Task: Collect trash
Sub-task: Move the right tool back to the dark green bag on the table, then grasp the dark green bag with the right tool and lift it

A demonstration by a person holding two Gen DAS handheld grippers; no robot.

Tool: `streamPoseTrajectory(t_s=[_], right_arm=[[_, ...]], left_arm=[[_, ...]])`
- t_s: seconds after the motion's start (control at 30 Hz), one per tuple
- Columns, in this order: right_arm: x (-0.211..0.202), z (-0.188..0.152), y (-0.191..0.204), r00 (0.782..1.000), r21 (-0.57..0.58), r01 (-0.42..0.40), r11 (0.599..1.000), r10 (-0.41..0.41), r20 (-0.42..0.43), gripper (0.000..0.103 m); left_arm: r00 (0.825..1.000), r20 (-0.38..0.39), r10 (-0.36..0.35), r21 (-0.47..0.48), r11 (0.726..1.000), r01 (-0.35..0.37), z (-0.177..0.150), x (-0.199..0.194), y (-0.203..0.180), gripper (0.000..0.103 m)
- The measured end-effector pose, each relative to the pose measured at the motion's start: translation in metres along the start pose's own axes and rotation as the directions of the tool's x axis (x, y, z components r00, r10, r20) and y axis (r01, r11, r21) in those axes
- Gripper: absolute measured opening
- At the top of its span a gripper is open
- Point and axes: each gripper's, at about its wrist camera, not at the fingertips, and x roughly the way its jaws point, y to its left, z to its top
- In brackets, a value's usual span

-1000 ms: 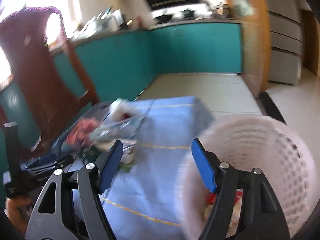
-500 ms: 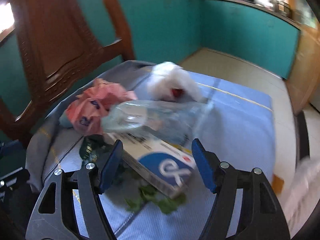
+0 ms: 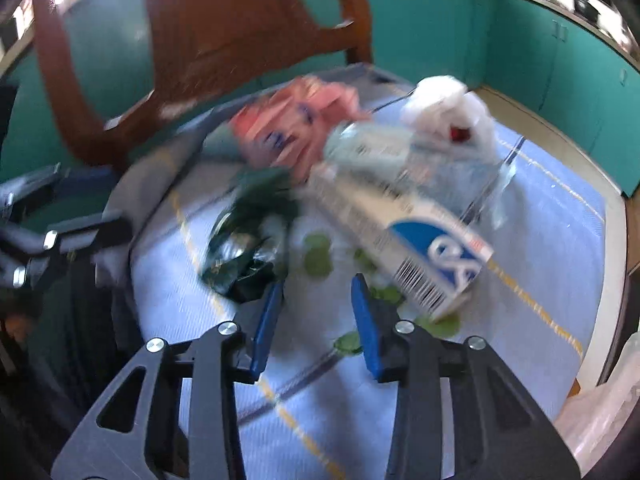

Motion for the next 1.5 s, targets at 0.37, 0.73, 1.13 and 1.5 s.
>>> streamPoseTrajectory(t_s=[0.37, 0.73, 1.13, 1.5], right_arm=[[0.005, 0.021, -0.008, 0.993, 0.085, 0.083, 0.993, -0.09, 0.077, 0.066], [0.015, 0.013, 0.001, 0.999, 0.03, 0.023, 0.999, -0.025, 0.039, 0.016], [-0.046, -0.004, -0.013, 0.989, 0.044, -0.09, 0.995, 0.084, 0.126, 0.001], [-0.011, 0.031, 0.008, 0.985, 0.079, 0.048, 0.996, -0.061, 0.164, 0.065]], left_arm=[[1.0, 0.017, 0.004, 0.035, 0.999, -0.005, -0.001, -0.012, -0.009, 0.088], [1.0, 0.001, 0.005, 0.033, 0.999, -0.005, -0.005, -0.008, -0.009, 0.088], [1.0, -0.021, -0.013, 0.037, 0.999, 0.014, -0.009, 0.002, -0.015, 0.088], [0.999, -0.039, -0.002, 0.04, 0.999, 0.004, -0.013, 0.009, -0.013, 0.088]])
